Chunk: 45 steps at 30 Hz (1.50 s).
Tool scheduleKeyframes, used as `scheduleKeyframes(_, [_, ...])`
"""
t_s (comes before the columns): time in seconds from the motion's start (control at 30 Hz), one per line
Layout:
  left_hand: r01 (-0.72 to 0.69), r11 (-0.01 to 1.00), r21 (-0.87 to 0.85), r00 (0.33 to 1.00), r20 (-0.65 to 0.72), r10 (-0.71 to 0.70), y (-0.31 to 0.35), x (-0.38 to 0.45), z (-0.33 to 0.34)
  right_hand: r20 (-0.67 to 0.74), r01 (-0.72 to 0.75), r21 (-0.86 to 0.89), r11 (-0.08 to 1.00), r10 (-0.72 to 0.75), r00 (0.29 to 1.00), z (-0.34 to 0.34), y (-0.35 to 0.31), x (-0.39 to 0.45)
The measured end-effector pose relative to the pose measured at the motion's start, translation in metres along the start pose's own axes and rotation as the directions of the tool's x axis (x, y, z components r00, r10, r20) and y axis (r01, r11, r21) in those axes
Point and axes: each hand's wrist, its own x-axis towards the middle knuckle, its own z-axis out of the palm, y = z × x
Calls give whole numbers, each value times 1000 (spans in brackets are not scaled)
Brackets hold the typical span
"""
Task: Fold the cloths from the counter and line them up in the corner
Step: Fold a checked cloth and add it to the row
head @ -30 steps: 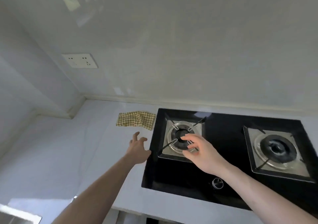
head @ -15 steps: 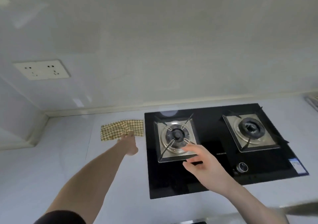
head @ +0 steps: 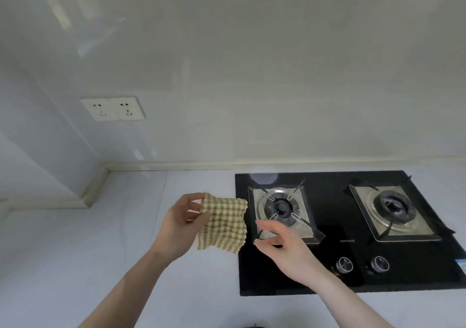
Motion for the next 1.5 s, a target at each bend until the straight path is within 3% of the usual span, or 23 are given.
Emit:
scheduleKeyframes(0.17, [4, 1000, 11, 986, 164, -6, 5, -41, -13, 107, 23, 88, 996, -33, 994, 33, -16, 21])
scheduleKeyframes(0.3, [14, 999, 44, 977, 213, -23, 0, -60, -17, 58, -16, 141, 990, 8, 998, 47, -17, 25])
scheduleKeyframes(0.5, [68, 942, 329, 915, 355, -190, -13, -69, -31, 25, 65, 39, 997, -66, 998, 51, -21, 15])
scheduleKeyframes(0.57, [68, 934, 351, 896, 391, -212, -10, -72, -28, 28, 110, -11, 994, -109, 994, 52, -24, 13])
scheduleKeyframes(0.67, [37, 938, 344, 915, 366, -171, -4, -73, -22, 7, 164, -45, 985, -164, 986, 52, -29, 10])
scheduleKeyframes(0.83, [-56, 926, 374, 980, 198, -21, -6, -69, -16, -60, 204, -111, 973, -211, 976, 45, -32, 7])
scheduleKeyframes(1.03, [-173, 899, 402, 984, 98, 146, -12, -65, -10, -136, 269, -109, 957, -283, 949, 36, -36, 1])
scheduleKeyframes(1.2, [-284, 857, 431, 955, 205, 213, -2, -49, -8, 8, 359, -193, 913, -365, 931, 34, -46, -1])
scheduleKeyframes(1.3, [-321, 815, 482, 925, 344, 161, 10, -42, -10, 42, 392, -223, 892, -393, 919, 32, -51, -1])
scheduleKeyframes(1.4, [-310, 829, 465, 895, 436, 90, 18, -40, -12, 57, 413, -237, 879, -412, 909, 29, -53, -2])
scheduleKeyframes(1.5, [-240, 885, 398, 909, 412, 61, 20, -43, -9, 59, 415, -253, 874, -414, 908, 24, -51, -2])
